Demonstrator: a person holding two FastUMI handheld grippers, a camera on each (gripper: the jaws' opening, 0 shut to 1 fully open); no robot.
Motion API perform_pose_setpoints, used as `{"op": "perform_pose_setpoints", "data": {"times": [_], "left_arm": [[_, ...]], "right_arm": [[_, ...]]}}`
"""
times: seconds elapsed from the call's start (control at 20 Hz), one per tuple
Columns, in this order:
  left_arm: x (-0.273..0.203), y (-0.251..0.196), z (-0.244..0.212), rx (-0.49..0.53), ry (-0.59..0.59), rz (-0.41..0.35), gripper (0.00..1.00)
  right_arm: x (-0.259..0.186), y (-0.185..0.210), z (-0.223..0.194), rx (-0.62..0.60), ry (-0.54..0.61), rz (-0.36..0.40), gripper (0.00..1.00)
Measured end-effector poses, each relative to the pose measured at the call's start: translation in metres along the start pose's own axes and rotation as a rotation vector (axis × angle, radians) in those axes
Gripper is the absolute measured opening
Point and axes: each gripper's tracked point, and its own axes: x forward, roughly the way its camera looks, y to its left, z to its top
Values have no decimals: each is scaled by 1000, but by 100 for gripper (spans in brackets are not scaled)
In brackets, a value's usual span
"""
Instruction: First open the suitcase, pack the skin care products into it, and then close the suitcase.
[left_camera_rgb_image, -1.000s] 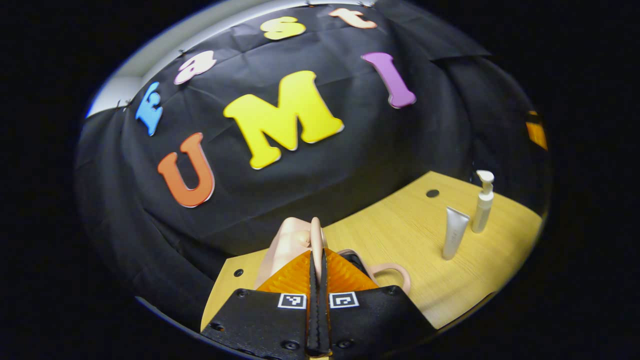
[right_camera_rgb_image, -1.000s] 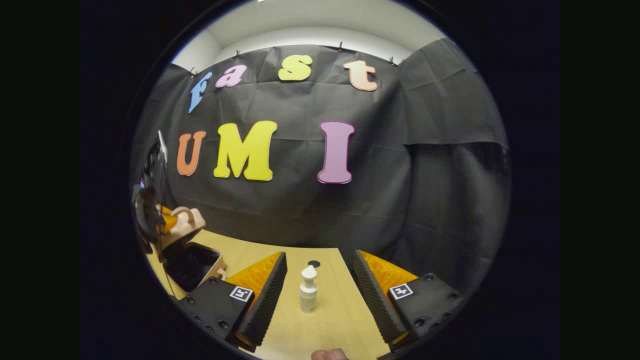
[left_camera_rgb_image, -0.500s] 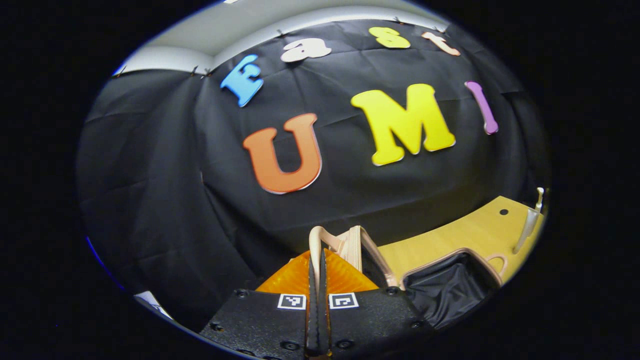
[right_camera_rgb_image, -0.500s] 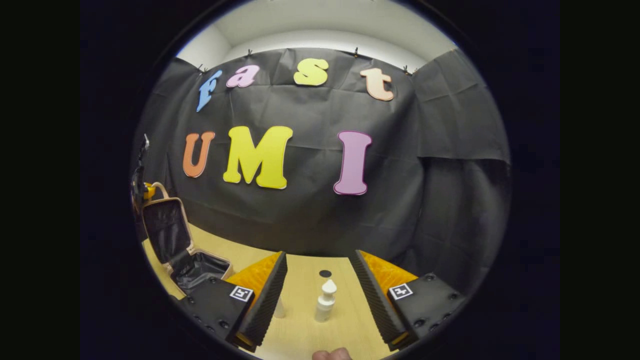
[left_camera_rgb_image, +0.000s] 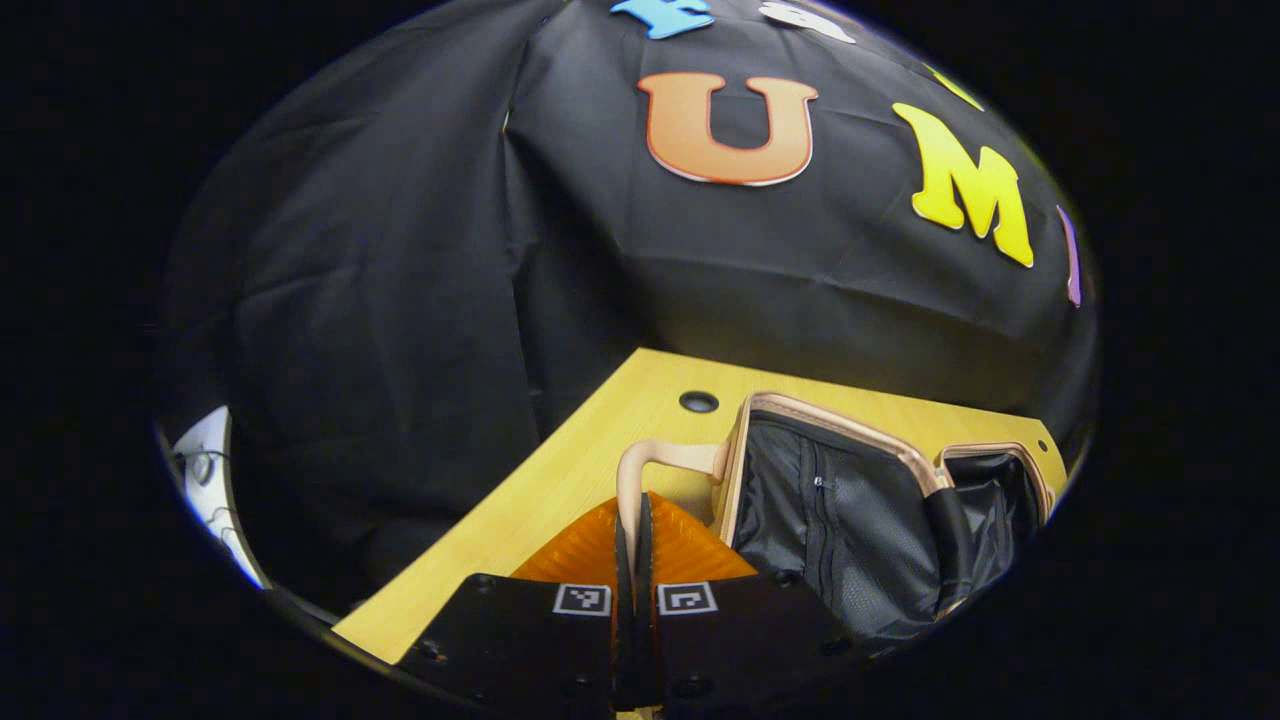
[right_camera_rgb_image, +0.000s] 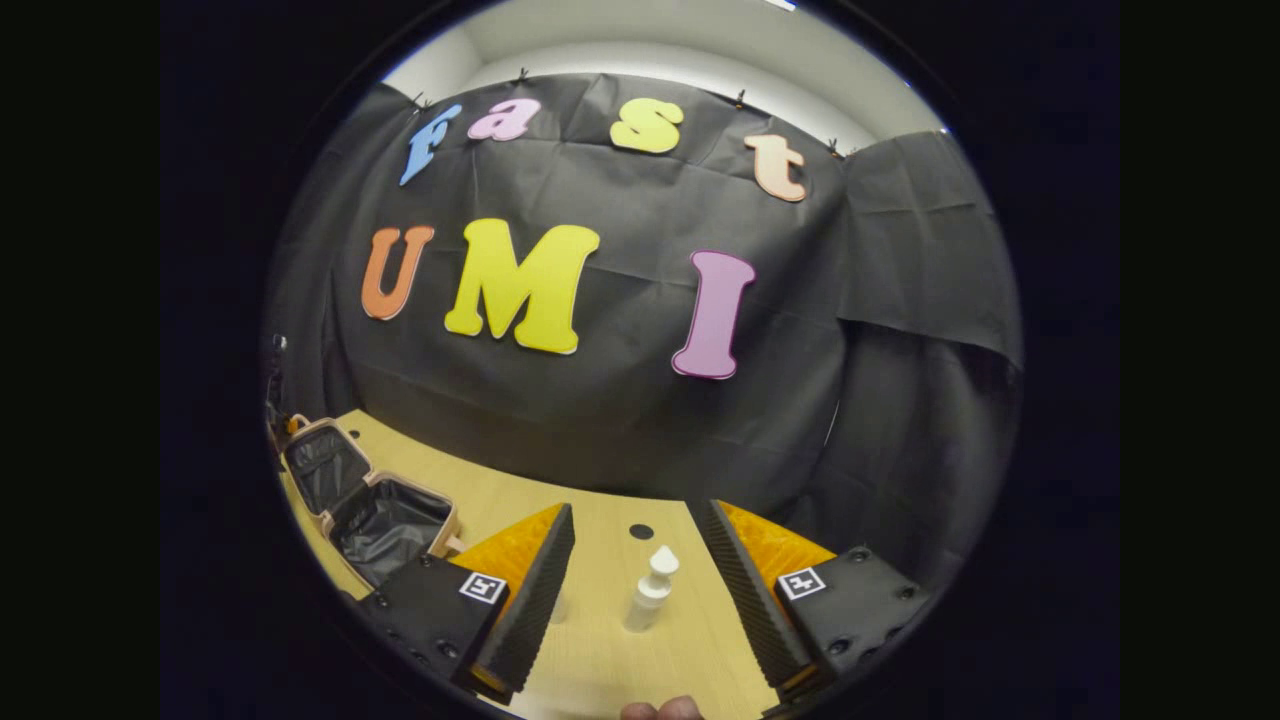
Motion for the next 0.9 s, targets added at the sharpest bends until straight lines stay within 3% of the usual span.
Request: {"op": "perform_pose_setpoints", "data": {"times": [0.2,0.35,0.55,0.6,0.75,0.8,0.85,0.9], "left_arm": [[11,4,-26,-91,53,-40,4],[17,5,-34,-136,76,-27,10],[5,10,-27,-69,96,26,28],[0,6,-18,-33,86,34,41],[-34,-16,34,54,-29,43,58],[-49,-31,55,67,-80,33,70],[-66,-49,74,81,-132,25,67],[-81,-71,92,87,-167,11,93]], "right_arm": [[-3,13,-3,-7,18,10,80],[-1,20,-3,3,21,16,80],[1,31,-6,19,30,48,79],[1,32,-5,26,26,54,80],[4,32,-6,48,13,71,79],[5,30,-6,63,9,73,80],[5,26,-8,79,5,75,80],[6,21,-7,95,1,74,79]]}}
